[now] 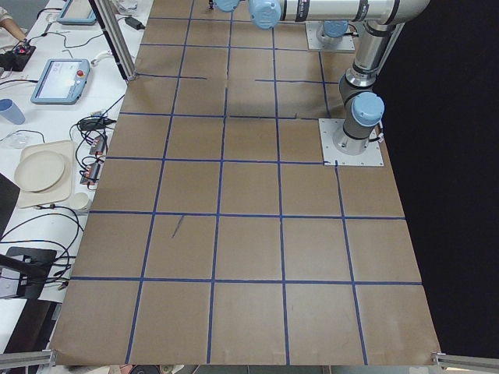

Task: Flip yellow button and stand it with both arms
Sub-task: 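Close the right gripper on the yellow button held by the left gripper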

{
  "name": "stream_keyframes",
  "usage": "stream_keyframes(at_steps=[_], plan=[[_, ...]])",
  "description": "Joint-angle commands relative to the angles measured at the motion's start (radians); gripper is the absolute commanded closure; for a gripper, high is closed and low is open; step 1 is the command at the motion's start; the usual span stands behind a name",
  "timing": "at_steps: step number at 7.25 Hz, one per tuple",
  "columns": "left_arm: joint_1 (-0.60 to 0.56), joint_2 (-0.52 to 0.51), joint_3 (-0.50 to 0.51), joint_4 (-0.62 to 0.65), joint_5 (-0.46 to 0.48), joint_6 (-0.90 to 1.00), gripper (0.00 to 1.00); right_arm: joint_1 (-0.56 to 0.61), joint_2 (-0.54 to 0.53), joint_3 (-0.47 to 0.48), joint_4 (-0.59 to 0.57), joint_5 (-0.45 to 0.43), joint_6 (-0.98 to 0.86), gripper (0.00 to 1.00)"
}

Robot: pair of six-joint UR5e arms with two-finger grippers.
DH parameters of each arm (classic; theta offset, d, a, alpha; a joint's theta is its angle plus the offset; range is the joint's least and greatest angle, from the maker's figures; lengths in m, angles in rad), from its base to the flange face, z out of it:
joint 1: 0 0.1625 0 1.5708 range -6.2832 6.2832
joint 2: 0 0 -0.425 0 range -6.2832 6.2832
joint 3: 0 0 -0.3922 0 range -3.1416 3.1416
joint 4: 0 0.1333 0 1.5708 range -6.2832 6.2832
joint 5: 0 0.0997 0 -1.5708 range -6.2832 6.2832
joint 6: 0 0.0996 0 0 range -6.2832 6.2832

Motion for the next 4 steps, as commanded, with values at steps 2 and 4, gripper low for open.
stream_keyframes(at_steps=[2,4], plan=[[0.000,0.002,0.000,0.003,-0.002,-0.002,0.98,0.069,0.051,-0.003,-0.204,0.011,0.179,0.02],[0.000,0.002,-0.002,0.003,-0.002,-0.002,0.98,0.076,0.050,-0.003,-0.237,0.011,0.218,0.02]])
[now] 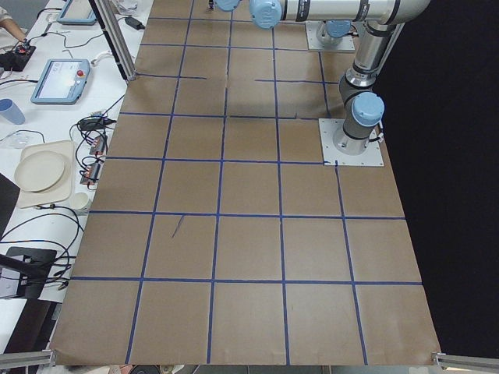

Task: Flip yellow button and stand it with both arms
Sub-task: 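Close the right gripper on the yellow button held by the left gripper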

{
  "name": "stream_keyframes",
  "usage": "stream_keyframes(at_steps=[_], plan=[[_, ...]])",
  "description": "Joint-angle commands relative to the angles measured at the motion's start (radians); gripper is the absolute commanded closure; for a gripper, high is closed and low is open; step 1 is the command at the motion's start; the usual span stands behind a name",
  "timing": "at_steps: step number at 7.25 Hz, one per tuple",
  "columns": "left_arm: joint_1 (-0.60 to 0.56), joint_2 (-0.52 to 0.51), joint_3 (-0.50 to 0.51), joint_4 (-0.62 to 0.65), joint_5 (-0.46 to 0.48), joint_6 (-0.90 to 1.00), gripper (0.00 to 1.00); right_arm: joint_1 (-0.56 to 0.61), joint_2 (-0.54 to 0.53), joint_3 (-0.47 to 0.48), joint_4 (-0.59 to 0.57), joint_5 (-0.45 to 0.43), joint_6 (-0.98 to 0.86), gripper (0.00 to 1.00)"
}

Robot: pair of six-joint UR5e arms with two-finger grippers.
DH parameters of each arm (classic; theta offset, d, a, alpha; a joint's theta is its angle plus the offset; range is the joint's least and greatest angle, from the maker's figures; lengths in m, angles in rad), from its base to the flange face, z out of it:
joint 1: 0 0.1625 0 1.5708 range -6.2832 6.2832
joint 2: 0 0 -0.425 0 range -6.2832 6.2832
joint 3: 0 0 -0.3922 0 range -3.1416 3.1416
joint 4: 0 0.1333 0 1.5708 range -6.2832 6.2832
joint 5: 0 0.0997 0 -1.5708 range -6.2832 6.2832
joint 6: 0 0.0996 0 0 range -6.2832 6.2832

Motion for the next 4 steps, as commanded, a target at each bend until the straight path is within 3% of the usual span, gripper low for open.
stream_keyframes(at_steps=[1,4], plan=[[0.000,0.000,-0.001,0.000,0.002,0.000,0.98,0.007,0.001,-0.003,-0.026,0.007,0.024,0.02],[0.002,0.005,-0.001,0.000,0.007,0.000,0.98,0.024,-0.016,-0.002,-0.022,0.012,0.041,0.03]])
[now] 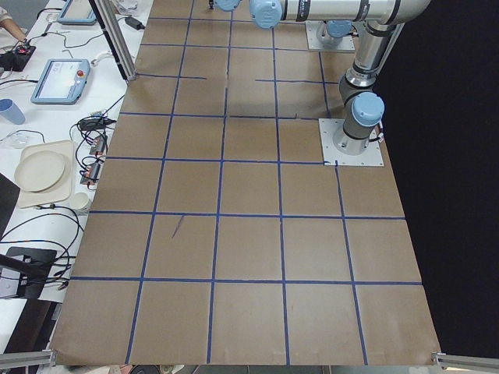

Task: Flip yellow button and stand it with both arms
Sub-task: 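Close the right gripper on the yellow button held by the left gripper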

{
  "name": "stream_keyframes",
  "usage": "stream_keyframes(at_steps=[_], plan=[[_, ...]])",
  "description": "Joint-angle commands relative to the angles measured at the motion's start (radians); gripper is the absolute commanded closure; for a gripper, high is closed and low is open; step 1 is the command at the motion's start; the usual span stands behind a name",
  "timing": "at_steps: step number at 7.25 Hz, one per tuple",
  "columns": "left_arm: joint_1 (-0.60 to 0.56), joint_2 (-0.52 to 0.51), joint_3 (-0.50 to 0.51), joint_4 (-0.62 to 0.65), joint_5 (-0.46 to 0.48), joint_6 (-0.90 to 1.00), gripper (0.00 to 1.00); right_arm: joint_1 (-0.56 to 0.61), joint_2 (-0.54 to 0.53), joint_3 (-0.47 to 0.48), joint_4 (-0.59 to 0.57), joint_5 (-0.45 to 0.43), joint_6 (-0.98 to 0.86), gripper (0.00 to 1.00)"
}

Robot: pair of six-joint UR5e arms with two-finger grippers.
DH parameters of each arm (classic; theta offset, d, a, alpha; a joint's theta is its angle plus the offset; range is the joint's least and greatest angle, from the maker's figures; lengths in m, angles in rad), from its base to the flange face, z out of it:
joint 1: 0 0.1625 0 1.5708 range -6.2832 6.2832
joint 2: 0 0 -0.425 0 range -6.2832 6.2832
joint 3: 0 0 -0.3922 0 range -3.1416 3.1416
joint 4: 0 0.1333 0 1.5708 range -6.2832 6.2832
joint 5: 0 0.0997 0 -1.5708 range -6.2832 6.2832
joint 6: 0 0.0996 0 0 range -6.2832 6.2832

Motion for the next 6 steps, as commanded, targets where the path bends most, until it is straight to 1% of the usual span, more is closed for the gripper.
stream_keyframes(at_steps=[1,3,4,5,6], plan=[[0.001,0.003,0.000,0.000,0.001,0.000,0.98,0.005,-0.006,0.001,0.002,-0.001,0.013,0.14],[0.000,0.003,-0.001,0.000,-0.002,0.003,0.98,0.002,-0.004,0.000,0.000,-0.001,0.013,0.52],[0.000,0.003,0.000,0.000,-0.002,0.003,0.98,-0.001,-0.004,0.000,0.000,-0.001,0.013,0.63],[0.000,0.003,0.000,0.000,-0.003,0.003,0.97,-0.002,-0.004,0.000,0.000,0.002,0.013,0.71],[-0.002,0.004,0.000,0.000,0.000,0.002,0.78,-0.002,-0.004,0.000,-0.002,0.002,0.013,0.76]])
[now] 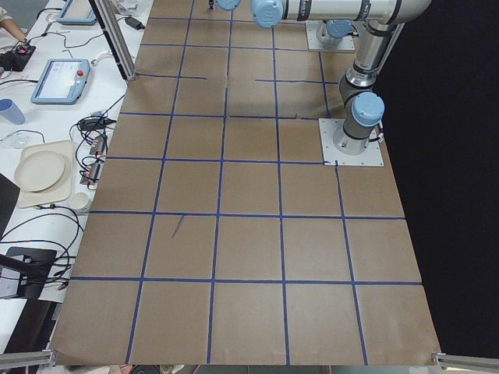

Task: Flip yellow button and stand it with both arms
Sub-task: 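Close the right gripper on the yellow button held by the left gripper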

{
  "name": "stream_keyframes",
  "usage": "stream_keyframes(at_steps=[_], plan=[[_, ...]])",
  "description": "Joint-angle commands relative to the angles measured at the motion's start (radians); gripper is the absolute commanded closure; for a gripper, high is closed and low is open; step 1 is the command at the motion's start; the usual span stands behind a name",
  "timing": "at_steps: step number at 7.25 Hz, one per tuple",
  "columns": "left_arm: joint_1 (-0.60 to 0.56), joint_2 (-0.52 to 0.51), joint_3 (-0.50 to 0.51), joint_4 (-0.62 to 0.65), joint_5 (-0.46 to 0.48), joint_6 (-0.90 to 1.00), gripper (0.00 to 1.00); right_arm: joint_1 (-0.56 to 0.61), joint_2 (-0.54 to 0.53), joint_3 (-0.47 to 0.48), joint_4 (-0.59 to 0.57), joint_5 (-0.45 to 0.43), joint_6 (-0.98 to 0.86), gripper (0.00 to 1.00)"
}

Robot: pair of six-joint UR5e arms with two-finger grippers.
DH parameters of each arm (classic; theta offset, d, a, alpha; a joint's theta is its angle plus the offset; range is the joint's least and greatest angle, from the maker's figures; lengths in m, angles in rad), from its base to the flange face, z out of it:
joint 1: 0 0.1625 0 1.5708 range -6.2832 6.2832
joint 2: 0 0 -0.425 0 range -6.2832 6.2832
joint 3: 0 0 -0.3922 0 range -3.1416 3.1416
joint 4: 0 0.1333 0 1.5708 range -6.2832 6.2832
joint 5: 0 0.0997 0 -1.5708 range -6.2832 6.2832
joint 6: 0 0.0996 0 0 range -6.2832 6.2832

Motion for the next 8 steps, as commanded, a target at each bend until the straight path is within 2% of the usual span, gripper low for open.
stream_keyframes(at_steps=[1,2,4,5,6,7,8], plan=[[-0.001,0.004,0.000,0.000,0.005,0.000,0.20,-0.003,0.000,-0.002,-0.001,0.001,0.002,0.76],[-0.001,0.006,0.000,0.000,0.009,0.000,0.00,-0.003,0.001,-0.002,0.000,0.001,0.002,0.77],[0.004,0.004,0.002,-0.002,0.014,-0.001,0.00,-0.019,0.006,-0.002,-0.004,0.009,0.006,0.78],[0.019,0.004,0.008,0.000,0.078,-0.001,0.00,-0.061,0.005,0.006,-0.001,0.006,0.006,0.78],[0.025,0.000,0.029,0.000,0.180,-0.001,0.00,-0.096,0.005,0.006,-0.001,-0.003,0.006,0.78],[0.046,-0.002,0.037,0.001,0.289,-0.001,0.00,-0.111,0.003,0.006,-0.007,-0.046,-0.023,0.78],[0.060,-0.019,0.055,0.001,0.421,-0.001,0.00,-0.112,-0.012,0.017,-0.012,-0.138,-0.152,0.78]])
